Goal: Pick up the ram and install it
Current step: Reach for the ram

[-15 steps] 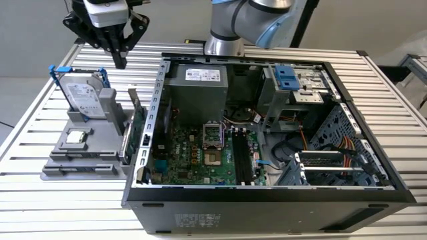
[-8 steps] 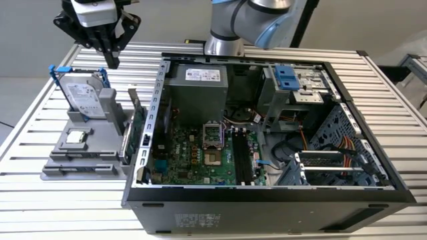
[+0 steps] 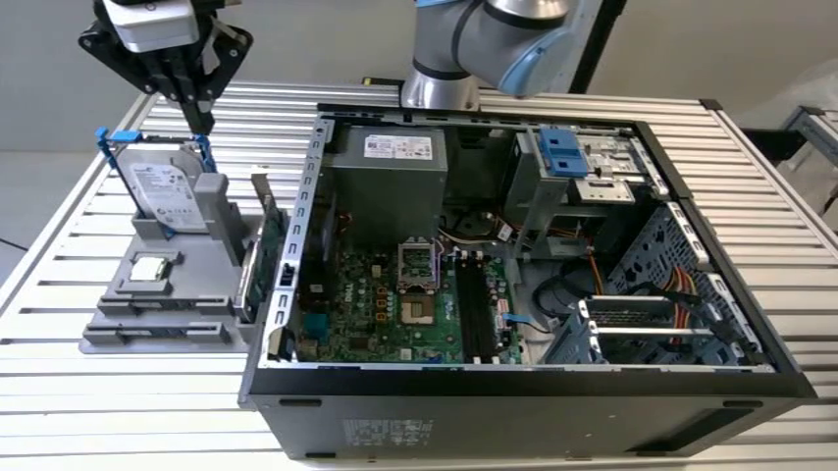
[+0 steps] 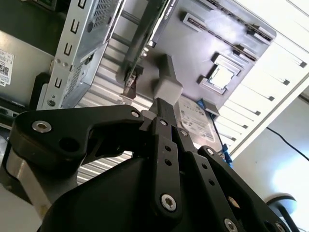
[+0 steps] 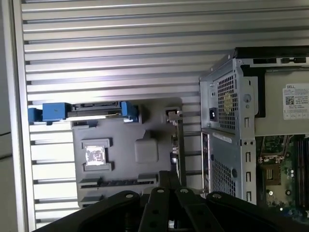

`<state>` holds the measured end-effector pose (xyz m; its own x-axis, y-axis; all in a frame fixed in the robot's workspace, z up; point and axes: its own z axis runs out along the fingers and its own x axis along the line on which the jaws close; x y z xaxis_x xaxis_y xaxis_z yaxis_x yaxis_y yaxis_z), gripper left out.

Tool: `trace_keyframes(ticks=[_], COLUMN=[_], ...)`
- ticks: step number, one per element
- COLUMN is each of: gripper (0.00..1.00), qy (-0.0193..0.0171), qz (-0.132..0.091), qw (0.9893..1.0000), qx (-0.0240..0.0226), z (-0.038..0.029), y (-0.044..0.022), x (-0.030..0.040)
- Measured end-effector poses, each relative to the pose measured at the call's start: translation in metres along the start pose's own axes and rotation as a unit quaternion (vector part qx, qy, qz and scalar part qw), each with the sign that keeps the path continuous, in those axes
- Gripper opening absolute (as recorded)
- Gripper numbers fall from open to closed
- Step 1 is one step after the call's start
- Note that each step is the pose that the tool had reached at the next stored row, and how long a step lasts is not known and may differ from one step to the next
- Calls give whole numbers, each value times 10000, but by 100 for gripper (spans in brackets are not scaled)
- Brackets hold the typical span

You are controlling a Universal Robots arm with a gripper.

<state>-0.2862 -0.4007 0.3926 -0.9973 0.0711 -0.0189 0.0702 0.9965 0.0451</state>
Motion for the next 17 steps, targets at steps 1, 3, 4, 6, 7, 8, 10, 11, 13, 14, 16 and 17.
trace_keyframes(ticks=[1,3,4,6,7,8,10,11,13,14,16,17], gripper=[0,0,0,0,0,0,0,0,0,0,0,0], qy=[0,0,0,0,0,0,0,0,0,0,1,1], qz=[0,0,0,0,0,-1,-2,-2,-5,-9,-18,-22], qw=[10000,10000,10000,10000,10000,10000,10000,10000,10000,10000,10000,10000], qx=[0,0,0,-1,0,0,0,0,0,0,0,0], z=[-1,-1,-2,-2,-3,-4,-4,-5,-5,-6,-7,-7], y=[-2,-6,-8,-12,-14,-16,-19,-21,-26,-28,-31,-33], x=[24,73,94,143,167,193,238,262,309,336,380,402])
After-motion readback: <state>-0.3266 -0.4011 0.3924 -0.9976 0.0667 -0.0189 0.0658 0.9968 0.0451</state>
